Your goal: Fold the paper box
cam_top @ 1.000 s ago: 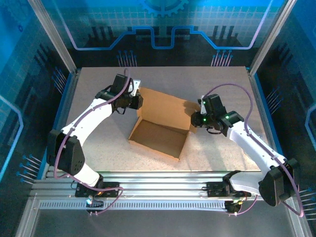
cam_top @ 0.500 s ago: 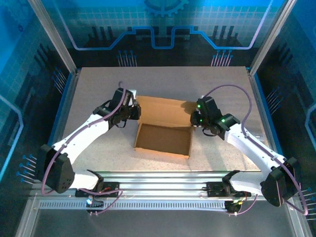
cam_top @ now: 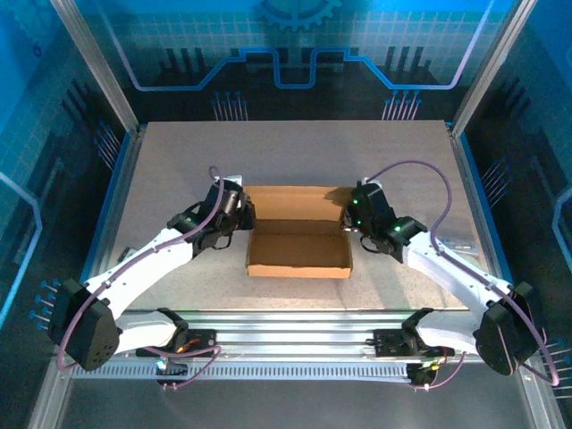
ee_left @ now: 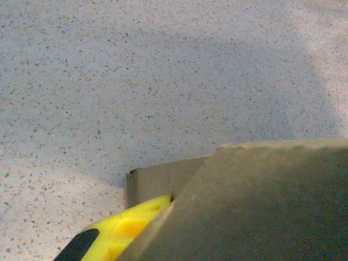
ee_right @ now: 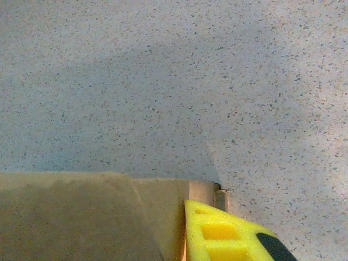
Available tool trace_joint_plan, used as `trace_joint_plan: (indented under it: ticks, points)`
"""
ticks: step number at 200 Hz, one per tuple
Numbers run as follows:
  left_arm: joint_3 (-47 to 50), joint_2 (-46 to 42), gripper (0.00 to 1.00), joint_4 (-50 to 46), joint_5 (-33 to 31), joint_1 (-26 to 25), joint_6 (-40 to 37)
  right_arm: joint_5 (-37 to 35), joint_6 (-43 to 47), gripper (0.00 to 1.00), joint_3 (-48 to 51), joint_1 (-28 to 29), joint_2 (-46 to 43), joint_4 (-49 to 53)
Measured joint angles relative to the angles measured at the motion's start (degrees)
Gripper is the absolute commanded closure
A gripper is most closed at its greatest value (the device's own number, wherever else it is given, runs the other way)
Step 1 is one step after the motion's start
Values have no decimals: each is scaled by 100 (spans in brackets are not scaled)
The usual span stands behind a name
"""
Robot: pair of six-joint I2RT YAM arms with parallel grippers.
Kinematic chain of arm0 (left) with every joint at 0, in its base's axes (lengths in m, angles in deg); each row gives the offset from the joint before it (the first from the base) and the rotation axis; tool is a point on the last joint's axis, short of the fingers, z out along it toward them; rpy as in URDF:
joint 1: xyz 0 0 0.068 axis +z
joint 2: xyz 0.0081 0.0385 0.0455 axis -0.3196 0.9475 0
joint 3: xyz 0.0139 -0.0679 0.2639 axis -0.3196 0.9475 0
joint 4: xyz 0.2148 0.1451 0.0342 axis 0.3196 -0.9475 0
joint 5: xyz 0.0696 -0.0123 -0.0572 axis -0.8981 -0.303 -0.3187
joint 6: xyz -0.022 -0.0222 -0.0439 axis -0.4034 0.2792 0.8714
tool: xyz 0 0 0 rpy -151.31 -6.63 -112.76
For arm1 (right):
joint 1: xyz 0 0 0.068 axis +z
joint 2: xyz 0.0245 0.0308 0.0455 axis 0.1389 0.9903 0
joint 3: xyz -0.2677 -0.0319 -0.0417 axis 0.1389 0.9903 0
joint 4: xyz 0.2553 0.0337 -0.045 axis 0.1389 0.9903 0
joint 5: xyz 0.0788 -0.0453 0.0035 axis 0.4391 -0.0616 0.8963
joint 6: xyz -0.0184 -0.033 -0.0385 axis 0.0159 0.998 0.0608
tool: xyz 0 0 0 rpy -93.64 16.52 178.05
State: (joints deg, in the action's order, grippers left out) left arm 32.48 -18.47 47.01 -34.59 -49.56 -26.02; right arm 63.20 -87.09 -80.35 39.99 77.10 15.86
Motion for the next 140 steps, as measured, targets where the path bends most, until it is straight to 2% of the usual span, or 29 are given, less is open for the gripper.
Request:
trace_joint_plan:
  ticks: [33, 89, 140]
  points:
    - [297, -232, 87, 79, -337, -273, 205, -205, -20, 86, 356, 160, -105, -378]
    - [903, -789, 87, 81, -426, -533, 520, -214, -11, 86, 1158, 492, -804, -619]
    - [1163, -1104, 87, 157, -542, -802, 673, -186, 33, 73, 1633, 629, -1390, -796]
